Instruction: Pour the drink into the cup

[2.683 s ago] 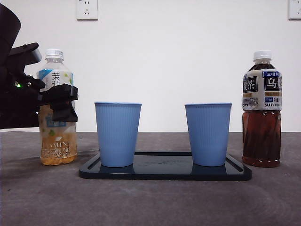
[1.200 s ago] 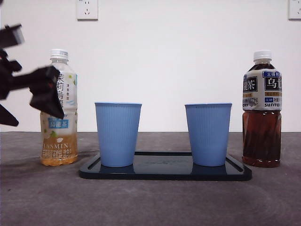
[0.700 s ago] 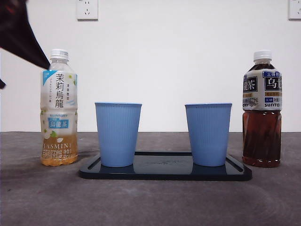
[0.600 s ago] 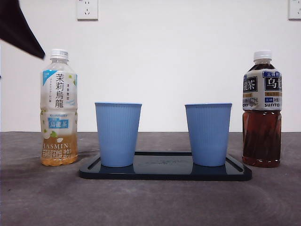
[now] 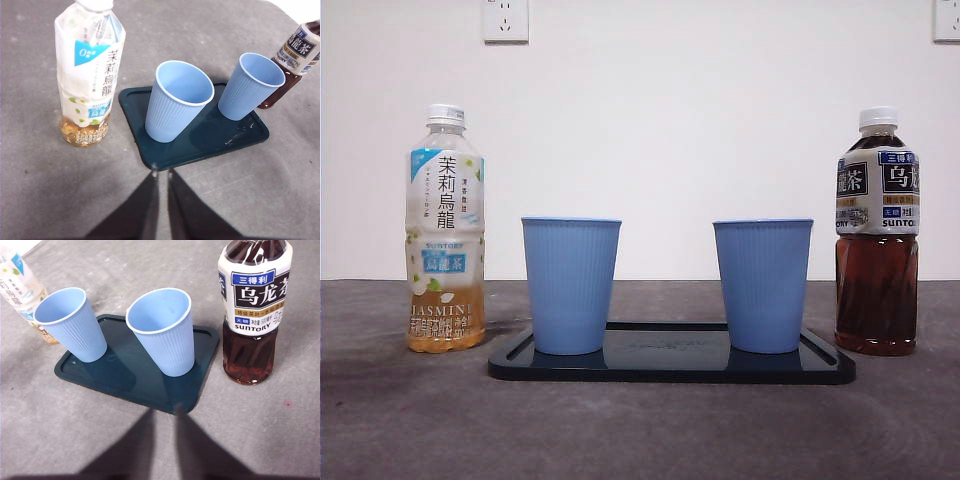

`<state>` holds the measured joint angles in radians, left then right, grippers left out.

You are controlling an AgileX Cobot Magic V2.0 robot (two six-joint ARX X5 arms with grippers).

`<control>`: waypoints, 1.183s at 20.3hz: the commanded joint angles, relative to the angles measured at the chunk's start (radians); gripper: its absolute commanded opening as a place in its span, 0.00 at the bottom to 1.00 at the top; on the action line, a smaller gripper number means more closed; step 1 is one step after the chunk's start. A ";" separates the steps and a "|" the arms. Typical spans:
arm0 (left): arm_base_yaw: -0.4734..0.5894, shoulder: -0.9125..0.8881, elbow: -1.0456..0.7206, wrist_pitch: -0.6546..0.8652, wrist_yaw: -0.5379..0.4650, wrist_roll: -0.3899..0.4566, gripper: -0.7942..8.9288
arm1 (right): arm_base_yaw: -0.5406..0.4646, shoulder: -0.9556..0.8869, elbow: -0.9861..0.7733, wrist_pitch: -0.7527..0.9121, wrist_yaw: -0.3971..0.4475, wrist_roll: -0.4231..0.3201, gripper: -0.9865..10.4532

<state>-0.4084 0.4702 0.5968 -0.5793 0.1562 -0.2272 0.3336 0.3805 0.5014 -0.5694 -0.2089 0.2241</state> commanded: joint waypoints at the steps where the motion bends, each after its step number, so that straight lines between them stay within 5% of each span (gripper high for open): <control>1: -0.005 0.002 0.016 0.019 0.003 -0.002 0.09 | 0.005 0.004 0.009 0.007 -0.001 -0.005 0.10; 19: -0.004 -0.001 0.016 0.025 0.002 0.006 0.09 | 0.005 0.003 0.009 0.007 0.000 0.003 0.10; 22: 0.037 -0.043 0.007 0.069 -0.006 0.275 0.09 | 0.005 0.003 0.009 0.007 -0.001 0.003 0.10; 24: 0.127 -0.100 -0.034 0.201 -0.006 0.369 0.09 | 0.005 0.003 0.009 0.007 0.000 0.003 0.10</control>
<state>-0.2752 0.3630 0.5602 -0.3828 0.1539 0.0471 0.3336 0.3801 0.5014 -0.5694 -0.2089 0.2245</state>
